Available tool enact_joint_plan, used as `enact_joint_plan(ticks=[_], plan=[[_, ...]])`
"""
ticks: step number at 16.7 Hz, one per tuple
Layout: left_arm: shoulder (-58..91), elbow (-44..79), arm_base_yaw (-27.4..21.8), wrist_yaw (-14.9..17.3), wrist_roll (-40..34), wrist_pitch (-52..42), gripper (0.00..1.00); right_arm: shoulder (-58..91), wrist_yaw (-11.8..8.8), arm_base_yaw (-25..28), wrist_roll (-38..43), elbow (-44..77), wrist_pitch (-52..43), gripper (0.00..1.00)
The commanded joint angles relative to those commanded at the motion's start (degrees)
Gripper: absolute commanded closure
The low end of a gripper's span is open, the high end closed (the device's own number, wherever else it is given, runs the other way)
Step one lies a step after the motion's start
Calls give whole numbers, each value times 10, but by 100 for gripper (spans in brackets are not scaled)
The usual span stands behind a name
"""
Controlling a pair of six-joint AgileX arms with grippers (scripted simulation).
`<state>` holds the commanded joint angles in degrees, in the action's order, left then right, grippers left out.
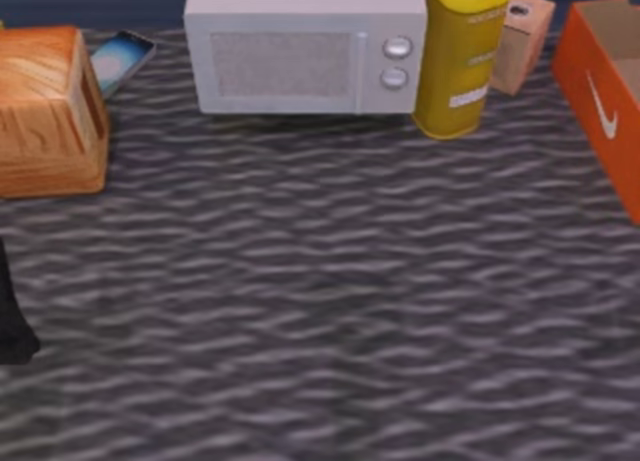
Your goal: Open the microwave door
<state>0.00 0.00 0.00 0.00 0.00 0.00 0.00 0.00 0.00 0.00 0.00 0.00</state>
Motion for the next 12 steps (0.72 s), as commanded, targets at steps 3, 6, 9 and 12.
enact_joint_plan(ticks=[3, 6, 9, 12], plan=[[6, 5, -3, -3, -1, -1, 0, 0, 0, 0, 0, 0, 0, 0], [60, 52, -31, -26, -11, -7, 0, 0, 0, 0, 0, 0, 0, 0], [168, 138, -79, -69, -33, -13, 0, 0, 0, 0, 0, 0, 0, 0], [322, 255, -141, -124, -65, -15, 0, 0, 0, 0, 0, 0, 0, 0]])
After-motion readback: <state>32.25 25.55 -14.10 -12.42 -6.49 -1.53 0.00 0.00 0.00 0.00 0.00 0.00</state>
